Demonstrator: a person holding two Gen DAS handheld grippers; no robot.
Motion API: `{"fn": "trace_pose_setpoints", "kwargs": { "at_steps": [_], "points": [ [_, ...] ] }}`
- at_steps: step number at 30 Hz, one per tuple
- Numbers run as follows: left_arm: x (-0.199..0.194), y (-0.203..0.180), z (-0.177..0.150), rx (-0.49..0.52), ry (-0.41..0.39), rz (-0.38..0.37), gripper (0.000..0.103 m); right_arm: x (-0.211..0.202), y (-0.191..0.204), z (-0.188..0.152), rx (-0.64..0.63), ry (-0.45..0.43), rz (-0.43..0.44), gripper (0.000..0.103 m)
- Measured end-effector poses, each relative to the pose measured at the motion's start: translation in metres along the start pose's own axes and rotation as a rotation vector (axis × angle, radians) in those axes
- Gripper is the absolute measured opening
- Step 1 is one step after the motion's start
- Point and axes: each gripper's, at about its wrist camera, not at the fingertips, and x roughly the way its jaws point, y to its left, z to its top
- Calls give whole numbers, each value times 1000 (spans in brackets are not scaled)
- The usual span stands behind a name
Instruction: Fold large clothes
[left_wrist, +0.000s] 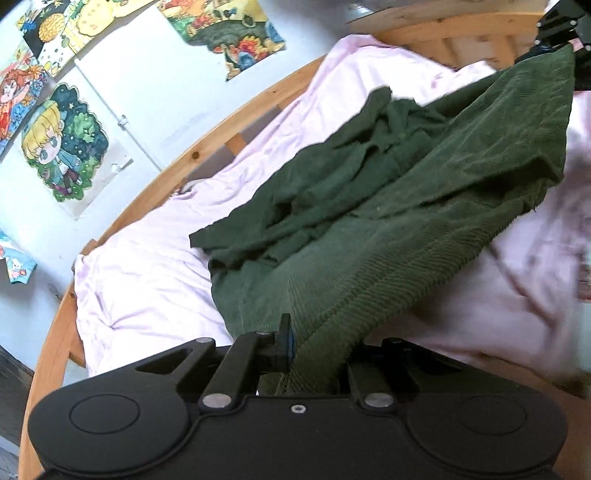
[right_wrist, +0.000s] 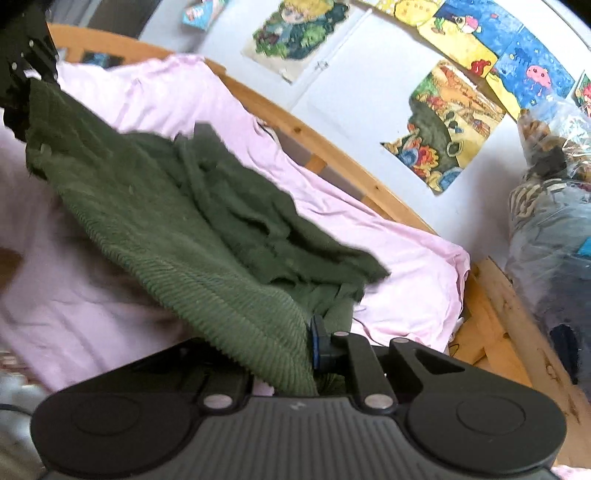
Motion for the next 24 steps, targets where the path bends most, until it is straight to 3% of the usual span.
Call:
{"fn": "trace_pose_setpoints", "kwargs": {
  "at_steps": [4,9,12,17,20,21,24],
  "points": [
    [-25,11,9,-62,29,-57,6,-18,-6,6,34,8,37,14],
    [-6,37,40,-117,36,-69,7,16,-27,17,95,-15,33,14],
    [31,65,67,-146,75,-85,7,55,-56,27,153,-9,41,14],
    [103,108,103,-153,67,-80,8,129,-92,44,184,15,13,14],
    [163,125,117,-181,88,-91,9,179,-106,47,226,48,21,16],
    [182,129,119,-204,101,-106,11,194,-110,46,258,58,29,19],
    [235,143,120,-304,165,-163,27,235,-126,33,440,79,83,46]
  ]
}}
